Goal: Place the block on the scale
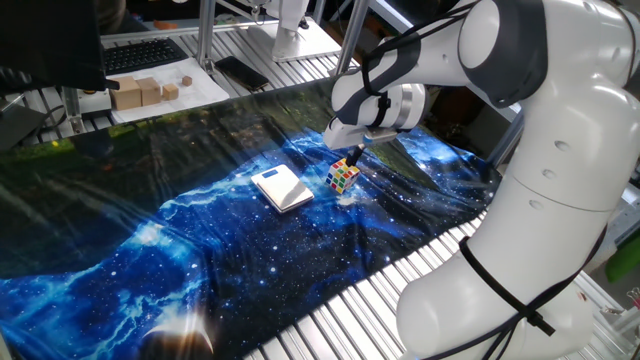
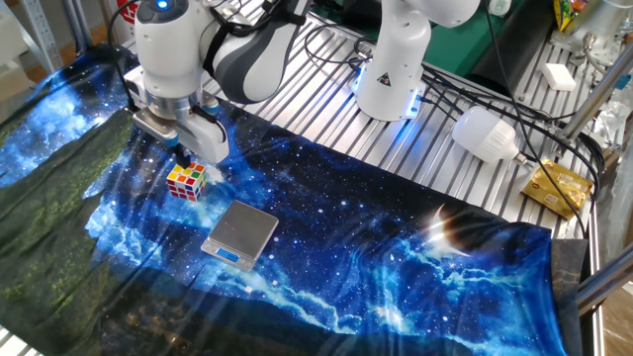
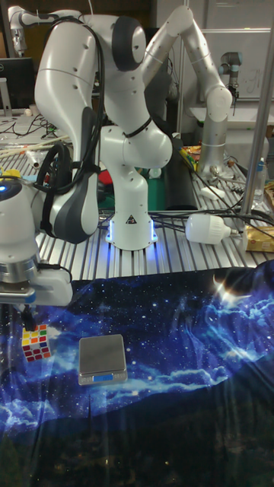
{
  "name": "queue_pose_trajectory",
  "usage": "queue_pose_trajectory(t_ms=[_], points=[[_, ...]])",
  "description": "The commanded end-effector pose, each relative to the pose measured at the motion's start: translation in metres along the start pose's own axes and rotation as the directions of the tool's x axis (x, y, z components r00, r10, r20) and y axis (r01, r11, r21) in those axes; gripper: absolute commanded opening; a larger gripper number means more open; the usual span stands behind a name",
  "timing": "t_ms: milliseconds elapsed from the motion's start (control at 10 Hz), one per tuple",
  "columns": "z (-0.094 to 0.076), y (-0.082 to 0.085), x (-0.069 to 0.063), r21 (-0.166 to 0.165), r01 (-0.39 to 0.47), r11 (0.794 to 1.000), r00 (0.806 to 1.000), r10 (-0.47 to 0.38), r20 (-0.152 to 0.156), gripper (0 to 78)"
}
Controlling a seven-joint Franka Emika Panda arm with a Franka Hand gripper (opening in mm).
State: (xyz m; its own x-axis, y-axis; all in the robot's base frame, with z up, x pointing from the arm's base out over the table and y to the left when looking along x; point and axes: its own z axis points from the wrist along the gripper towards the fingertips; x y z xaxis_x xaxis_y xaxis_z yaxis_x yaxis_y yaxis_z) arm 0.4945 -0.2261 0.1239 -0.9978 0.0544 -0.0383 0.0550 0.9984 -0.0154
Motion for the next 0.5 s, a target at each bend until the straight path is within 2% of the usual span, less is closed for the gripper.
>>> queue_pose_trajectory(t_ms=[100,300,400,500], points=[[0.0016,-0.0008,-0.0003,0.001,-0.007,1.000,1.000,0.007,0.004,0.0],[0.0019,-0.0008,-0.0002,0.001,-0.002,1.000,1.000,0.002,0.002,0.0],[0.0019,-0.0009,-0.0002,0.002,0.001,1.000,1.000,-0.001,0.002,77.4],[0.0019,-0.0009,-0.0002,0.002,0.001,1.000,1.000,-0.001,0.002,77.4]])
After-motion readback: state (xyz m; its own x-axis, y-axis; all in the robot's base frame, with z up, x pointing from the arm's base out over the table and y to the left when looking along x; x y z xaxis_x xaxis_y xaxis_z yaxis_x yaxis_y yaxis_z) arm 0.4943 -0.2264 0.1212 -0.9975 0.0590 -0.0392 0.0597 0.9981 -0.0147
